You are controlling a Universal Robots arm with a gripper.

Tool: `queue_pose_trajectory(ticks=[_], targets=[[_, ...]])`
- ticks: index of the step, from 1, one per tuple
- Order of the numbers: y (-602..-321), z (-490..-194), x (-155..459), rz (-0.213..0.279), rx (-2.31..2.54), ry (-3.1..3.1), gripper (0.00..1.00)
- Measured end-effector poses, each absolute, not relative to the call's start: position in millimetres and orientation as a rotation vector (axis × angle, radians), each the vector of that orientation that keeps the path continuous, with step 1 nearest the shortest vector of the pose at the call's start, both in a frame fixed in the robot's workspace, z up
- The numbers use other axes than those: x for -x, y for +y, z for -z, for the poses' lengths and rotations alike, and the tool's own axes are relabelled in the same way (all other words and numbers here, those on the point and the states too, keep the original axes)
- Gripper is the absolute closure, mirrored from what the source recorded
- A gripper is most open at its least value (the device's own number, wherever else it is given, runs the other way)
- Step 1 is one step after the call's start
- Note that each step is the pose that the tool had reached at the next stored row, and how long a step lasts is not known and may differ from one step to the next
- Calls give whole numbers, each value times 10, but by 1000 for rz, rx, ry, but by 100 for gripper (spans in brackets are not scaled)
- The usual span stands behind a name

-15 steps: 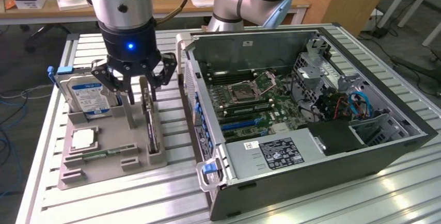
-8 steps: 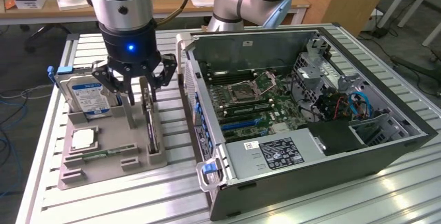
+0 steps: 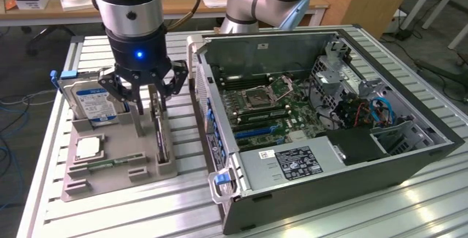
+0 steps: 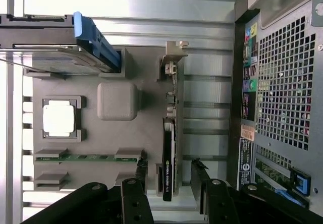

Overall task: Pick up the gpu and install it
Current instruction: 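Pick up the gpu and move the gpu toward the slot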

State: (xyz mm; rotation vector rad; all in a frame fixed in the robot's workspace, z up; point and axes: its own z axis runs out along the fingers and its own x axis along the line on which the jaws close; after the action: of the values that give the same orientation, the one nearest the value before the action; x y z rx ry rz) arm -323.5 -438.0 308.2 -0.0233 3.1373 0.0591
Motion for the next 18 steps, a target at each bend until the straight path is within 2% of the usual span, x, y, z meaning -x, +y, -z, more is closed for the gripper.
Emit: queue_pose_trajectory(ticks=[18], targets=[[-4419, -3051, 3224, -59, 23, 3137, 53]])
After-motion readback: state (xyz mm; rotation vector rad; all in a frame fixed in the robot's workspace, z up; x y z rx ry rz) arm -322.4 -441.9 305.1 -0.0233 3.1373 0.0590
